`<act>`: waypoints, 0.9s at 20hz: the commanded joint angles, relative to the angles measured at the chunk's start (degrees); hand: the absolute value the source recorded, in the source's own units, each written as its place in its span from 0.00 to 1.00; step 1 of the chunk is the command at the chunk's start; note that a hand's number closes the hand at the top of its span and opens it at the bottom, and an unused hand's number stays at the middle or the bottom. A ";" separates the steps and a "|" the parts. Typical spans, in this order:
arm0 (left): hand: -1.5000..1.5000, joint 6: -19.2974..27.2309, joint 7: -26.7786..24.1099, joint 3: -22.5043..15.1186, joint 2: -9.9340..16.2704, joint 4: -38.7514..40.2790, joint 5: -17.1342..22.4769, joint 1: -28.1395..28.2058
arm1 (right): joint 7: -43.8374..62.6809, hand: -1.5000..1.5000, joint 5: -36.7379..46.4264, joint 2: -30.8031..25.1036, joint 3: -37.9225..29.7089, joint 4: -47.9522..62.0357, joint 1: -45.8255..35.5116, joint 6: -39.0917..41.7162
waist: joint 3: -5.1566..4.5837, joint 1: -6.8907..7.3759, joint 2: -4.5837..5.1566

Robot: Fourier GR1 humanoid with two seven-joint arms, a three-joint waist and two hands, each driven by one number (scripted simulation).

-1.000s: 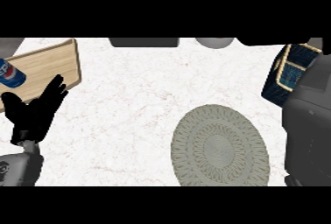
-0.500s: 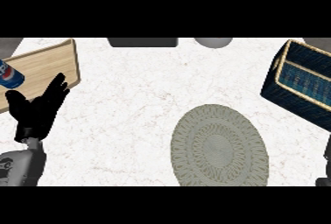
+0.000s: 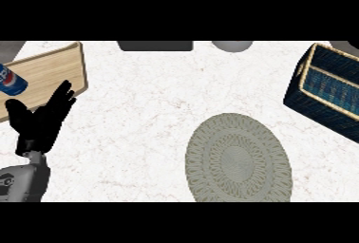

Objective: Pick the sweet potato from the placemat and place it in the basket

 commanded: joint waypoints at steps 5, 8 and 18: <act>0.50 0.31 0.64 -0.49 -0.64 -0.15 -0.79 -0.71 | 0.09 0.00 4.09 -0.92 -5.73 6.35 2.76 -13.21 | 0.00 0.25 0.03; 0.50 -1.54 -1.82 0.52 -0.24 -1.10 0.09 2.96 | -5.36 0.00 -0.64 -2.75 -6.86 14.08 2.94 -13.29 | 0.00 0.46 0.04; 0.50 -1.50 -1.81 1.75 0.30 2.39 -0.60 -1.12 | -15.82 0.00 -9.85 -6.34 -10.09 17.84 2.60 -18.01 | 0.00 0.11 0.06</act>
